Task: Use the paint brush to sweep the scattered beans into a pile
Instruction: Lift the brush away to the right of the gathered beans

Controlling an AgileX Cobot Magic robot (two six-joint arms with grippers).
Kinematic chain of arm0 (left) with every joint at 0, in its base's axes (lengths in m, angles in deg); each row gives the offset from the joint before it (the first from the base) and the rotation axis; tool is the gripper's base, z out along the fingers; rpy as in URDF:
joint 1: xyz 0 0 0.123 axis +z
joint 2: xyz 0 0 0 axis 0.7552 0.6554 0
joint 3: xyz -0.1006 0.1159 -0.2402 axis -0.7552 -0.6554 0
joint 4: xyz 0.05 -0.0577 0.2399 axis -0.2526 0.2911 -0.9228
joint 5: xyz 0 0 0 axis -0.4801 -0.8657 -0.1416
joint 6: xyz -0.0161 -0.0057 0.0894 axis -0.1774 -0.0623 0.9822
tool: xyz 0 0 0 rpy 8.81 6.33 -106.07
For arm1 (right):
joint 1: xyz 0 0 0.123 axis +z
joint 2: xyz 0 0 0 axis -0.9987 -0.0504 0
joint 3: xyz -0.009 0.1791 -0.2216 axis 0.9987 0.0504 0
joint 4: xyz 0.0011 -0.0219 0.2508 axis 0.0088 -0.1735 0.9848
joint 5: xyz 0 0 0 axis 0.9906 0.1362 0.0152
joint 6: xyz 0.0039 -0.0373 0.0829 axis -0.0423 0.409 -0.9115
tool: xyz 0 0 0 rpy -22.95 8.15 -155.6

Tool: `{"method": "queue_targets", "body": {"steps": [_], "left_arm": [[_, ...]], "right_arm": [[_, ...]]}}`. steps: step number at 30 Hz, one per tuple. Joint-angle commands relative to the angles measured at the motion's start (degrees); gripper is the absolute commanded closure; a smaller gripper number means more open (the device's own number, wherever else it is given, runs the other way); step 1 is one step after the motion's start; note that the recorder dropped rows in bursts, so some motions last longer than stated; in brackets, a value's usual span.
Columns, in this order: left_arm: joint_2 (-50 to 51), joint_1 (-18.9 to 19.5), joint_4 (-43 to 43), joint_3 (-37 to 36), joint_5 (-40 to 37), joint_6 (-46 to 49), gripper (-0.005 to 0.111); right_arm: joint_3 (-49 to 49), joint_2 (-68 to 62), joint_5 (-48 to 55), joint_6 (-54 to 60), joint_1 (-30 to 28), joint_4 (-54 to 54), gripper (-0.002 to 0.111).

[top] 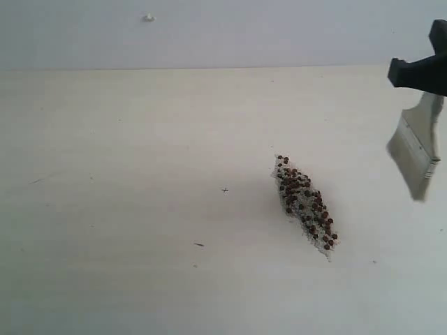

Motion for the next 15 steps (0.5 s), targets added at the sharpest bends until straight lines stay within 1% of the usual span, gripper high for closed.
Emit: {"method": "queue_targets", "body": {"steps": [1, 3, 6, 7, 9, 11, 13, 15], "left_arm": [[-0.4, -0.1, 0.3, -0.1, 0.0, 0.4, 0.107], [-0.4, -0.1, 0.3, -0.1, 0.0, 0.4, 0.107], [-0.4, -0.1, 0.3, -0.1, 0.0, 0.4, 0.107], [-0.4, -0.1, 0.3, -0.1, 0.0, 0.4, 0.107], [-0.4, -0.1, 0.3, -0.1, 0.0, 0.4, 0.107], [-0.4, -0.1, 0.3, -0.1, 0.0, 0.4, 0.107], [-0.4, -0.1, 0.3, -0.1, 0.0, 0.4, 0.107], [-0.4, -0.1, 0.3, -0.1, 0.0, 0.4, 0.107]], "right_arm": [[0.1, 0.6, 6.2, -0.2, -6.3, -0.7, 0.108], [-0.1, 0.5, 9.1, -0.3, -8.5, -2.1, 0.108], [-2.6, 0.0, 17.7, -0.3, -11.8, -6.4, 0.108], [-5.6, -0.3, 25.3, -0.3, -13.7, -8.5, 0.108], [-9.4, -0.1, 32.9, 0.3, -14.3, -10.0, 0.108], [-11.2, 0.4, 37.0, 1.9, -14.3, -11.3, 0.108], [-12.2, 0.4, 40.7, 3.6, -14.3, -11.3, 0.108], [-12.6, 0.4, 41.5, 3.4, -14.3, -11.3, 0.108]]}}
